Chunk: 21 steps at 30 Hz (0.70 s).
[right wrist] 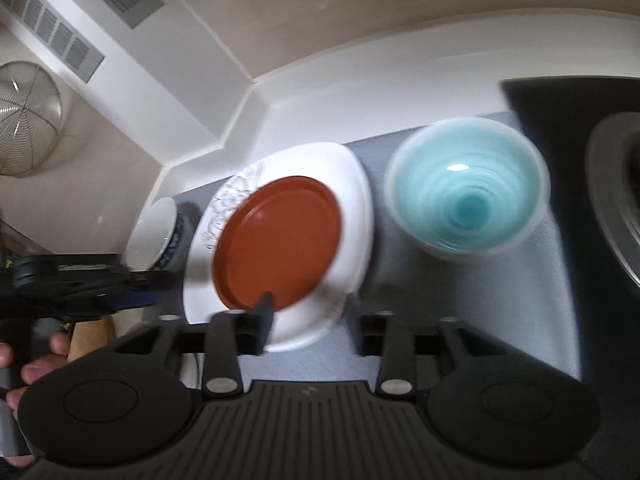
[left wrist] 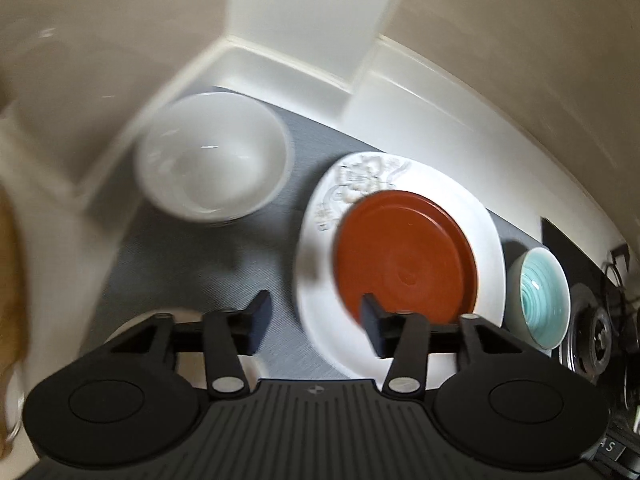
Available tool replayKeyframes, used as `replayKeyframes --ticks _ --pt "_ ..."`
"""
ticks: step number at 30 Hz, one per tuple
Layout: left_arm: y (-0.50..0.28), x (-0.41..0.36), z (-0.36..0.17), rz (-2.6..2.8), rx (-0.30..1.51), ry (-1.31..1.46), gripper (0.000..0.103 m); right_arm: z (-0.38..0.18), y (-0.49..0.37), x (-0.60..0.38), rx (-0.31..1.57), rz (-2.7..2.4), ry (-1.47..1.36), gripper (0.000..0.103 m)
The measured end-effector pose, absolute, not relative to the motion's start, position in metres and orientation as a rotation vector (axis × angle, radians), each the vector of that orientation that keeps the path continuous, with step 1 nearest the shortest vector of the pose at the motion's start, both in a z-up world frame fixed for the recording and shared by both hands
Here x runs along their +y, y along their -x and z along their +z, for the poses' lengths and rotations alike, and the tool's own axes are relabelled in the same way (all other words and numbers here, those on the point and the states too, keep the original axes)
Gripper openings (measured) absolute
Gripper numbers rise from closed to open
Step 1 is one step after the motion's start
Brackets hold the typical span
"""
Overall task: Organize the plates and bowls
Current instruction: 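Open both tools and pull them back from the plate stack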
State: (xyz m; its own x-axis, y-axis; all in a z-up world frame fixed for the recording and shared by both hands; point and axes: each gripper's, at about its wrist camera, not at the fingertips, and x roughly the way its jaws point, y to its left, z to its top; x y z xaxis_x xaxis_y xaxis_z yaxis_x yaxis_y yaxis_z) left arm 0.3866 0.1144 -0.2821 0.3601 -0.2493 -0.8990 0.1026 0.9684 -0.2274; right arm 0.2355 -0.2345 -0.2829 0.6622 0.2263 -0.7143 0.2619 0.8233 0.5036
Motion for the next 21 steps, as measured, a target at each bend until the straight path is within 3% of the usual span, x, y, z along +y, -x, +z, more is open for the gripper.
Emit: replayKeyframes --ticks 8,19,21 --pt "-0.342 0.186 -0.247 0.025 1.142 0.212 0.081 -0.282 -0.187 -0.25 0.848 0.048 -0.685 0.079" --pt "-0.335 0.248 -0.25 0.142 1.113 0.347 0.084 -0.293 -0.17 -0.234 0.914 0.09 -0.698 0.077" --pt "-0.348 0.253 -0.251 0.108 1.091 0.409 0.079 -0.284 -0.185 -0.226 0.913 0.086 -0.695 0.076"
